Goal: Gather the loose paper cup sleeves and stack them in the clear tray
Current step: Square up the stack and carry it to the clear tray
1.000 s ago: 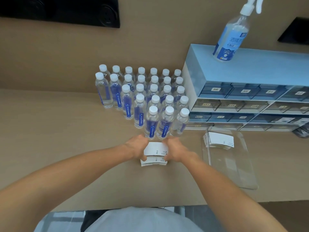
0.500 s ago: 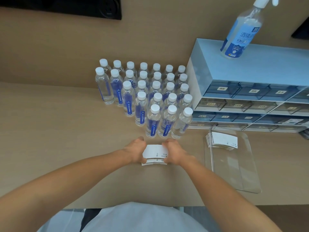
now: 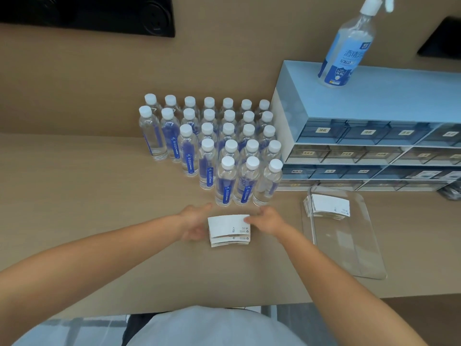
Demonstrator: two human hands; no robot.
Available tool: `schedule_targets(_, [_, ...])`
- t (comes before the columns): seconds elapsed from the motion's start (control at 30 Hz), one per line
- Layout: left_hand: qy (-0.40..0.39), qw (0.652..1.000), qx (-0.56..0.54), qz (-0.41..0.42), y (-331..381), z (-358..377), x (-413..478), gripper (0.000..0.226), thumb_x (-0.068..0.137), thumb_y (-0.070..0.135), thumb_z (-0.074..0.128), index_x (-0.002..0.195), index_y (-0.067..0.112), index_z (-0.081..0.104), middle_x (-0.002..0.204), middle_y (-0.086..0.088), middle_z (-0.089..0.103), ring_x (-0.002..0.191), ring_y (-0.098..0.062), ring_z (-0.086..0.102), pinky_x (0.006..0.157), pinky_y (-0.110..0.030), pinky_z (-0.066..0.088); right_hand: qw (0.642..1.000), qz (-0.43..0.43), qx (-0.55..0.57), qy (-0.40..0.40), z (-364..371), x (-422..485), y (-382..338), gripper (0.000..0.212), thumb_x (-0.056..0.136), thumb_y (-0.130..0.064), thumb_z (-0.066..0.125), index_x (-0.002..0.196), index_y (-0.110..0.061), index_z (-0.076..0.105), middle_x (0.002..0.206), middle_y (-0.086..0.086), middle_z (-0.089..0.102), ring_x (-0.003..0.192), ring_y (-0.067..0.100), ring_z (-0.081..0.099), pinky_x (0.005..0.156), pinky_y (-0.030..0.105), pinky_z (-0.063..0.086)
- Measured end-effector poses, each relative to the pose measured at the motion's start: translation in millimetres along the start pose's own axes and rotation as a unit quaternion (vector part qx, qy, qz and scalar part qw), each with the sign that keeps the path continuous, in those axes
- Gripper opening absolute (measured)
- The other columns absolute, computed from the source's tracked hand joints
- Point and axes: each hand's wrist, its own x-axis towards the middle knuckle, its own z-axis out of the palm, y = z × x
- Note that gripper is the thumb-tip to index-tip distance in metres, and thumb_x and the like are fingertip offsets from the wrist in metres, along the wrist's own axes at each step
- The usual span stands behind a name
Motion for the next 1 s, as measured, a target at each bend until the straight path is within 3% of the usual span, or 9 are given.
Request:
schedule_targets(0.07, [-0.058,0.986,-0.134,-0.076,-0.1,2.3,-7.5,0.080,0.097,0.057,0.048,0.148,-0.003,0.033,0.142,-0.025,0.049,0.121,-0.039,0.058,0.095,-0.044,0.050,0.978,0.106,0.182,-0.005,7.5,-5.5,-0.5,0.026,0.086,-0.023,0.071,0.104,-0.014,0.054,0.100,-0.001,0.064,0.094,0.018,0.060,0.079,0.031,0.048])
schedule_targets(0.13, [-0.090,0.970,-0.202,-0.097,0.6,12.2,-17.1,0.069,0.102,0.053,0.040,0.138,-0.005,0.042,0.117,-0.023,0.063,0.099,-0.035,0.067,0.076,-0.041,0.055,0.952,0.144,0.268,-0.025,18.8,-8.8,-2.5,0.028,0.090,-0.022,0.066,0.110,-0.013,0.049,0.097,0.004,0.071,0.086,0.019,0.067,0.071,0.033,0.056])
schedule_targets(0.2, [-0.094,0.965,-0.224,-0.095,2.5,23.4,-24.6,0.053,0.105,0.046,0.035,0.123,0.000,0.051,0.091,-0.018,0.067,0.077,-0.030,0.068,0.056,-0.038,0.051,0.948,0.149,0.279,-0.030,30.8,-10.4,-5.0,0.025,0.092,-0.022,0.063,0.107,-0.013,0.046,0.098,0.009,0.072,0.087,0.024,0.071,0.077,0.039,0.060])
schedule_targets(0.37, [-0.081,0.981,-0.162,-0.070,-1.7,19.4,-18.0,0.042,0.104,0.041,0.036,0.099,0.005,0.056,0.085,-0.012,0.061,0.068,-0.023,0.056,0.065,-0.034,0.049,0.955,0.144,0.257,-0.020,31.4,-10.2,-0.4,0.033,0.087,-0.022,0.068,0.110,-0.009,0.048,0.103,0.009,0.070,0.093,0.025,0.069,0.087,0.043,0.058])
schedule_targets(0.47, [0.006,0.998,0.061,0.024,-5.6,6.5,-5.7,0.042,0.094,0.040,0.059,0.116,0.004,0.058,0.111,-0.021,0.061,0.086,-0.028,0.058,0.091,-0.039,0.049,0.994,0.081,0.067,-0.003,14.4,-6.7,5.1,0.046,0.078,-0.034,0.077,0.109,-0.011,0.051,0.107,-0.002,0.066,0.093,0.017,0.063,0.081,0.033,0.052])
schedule_targets(0.6, [0.064,0.879,0.419,0.219,-5.3,5.5,-5.4,0.060,0.076,0.045,0.078,0.119,0.007,0.059,0.116,-0.015,0.067,0.112,-0.032,0.061,0.077,-0.033,0.049,0.978,-0.094,-0.185,-0.038,2.3,-6.2,1.7,0.068,0.066,-0.034,0.085,0.127,-0.017,0.059,0.117,-0.006,0.063,0.108,0.016,0.060,0.084,0.024,0.043])
schedule_targets(0.73, [0.049,0.811,0.517,0.268,-5.5,25.1,1.1,0.080,0.065,0.044,0.087,0.131,0.016,0.053,0.122,-0.006,0.065,0.112,-0.026,0.062,0.088,-0.035,0.054,0.924,-0.158,-0.346,-0.030,18.6,-0.8,-4.8,0.076,0.056,-0.028,0.090,0.122,-0.015,0.054,0.127,0.007,0.056,0.115,0.026,0.055,0.090,0.031,0.047])
schedule_targets(0.83, [0.052,0.774,0.570,0.272,-6.6,38.6,7.9,0.072,0.067,0.034,0.088,0.126,0.011,0.053,0.123,-0.008,0.064,0.110,-0.029,0.063,0.087,-0.037,0.053,0.906,-0.162,-0.387,-0.051,32.4,2.7,-3.7,0.083,0.059,-0.021,0.090,0.131,-0.014,0.050,0.139,0.007,0.045,0.126,0.027,0.049,0.106,0.038,0.045])
schedule_targets(1.0, [0.056,0.744,0.606,0.277,-12.7,46.9,17.4,0.064,0.074,0.024,0.083,0.127,0.006,0.050,0.126,-0.012,0.062,0.114,-0.033,0.061,0.093,-0.039,0.050,0.891,-0.180,-0.416,-0.039,41.0,4.0,2.6,0.080,0.061,-0.012,0.089,0.130,-0.009,0.048,0.138,0.008,0.044,0.128,0.028,0.047,0.106,0.037,0.043])
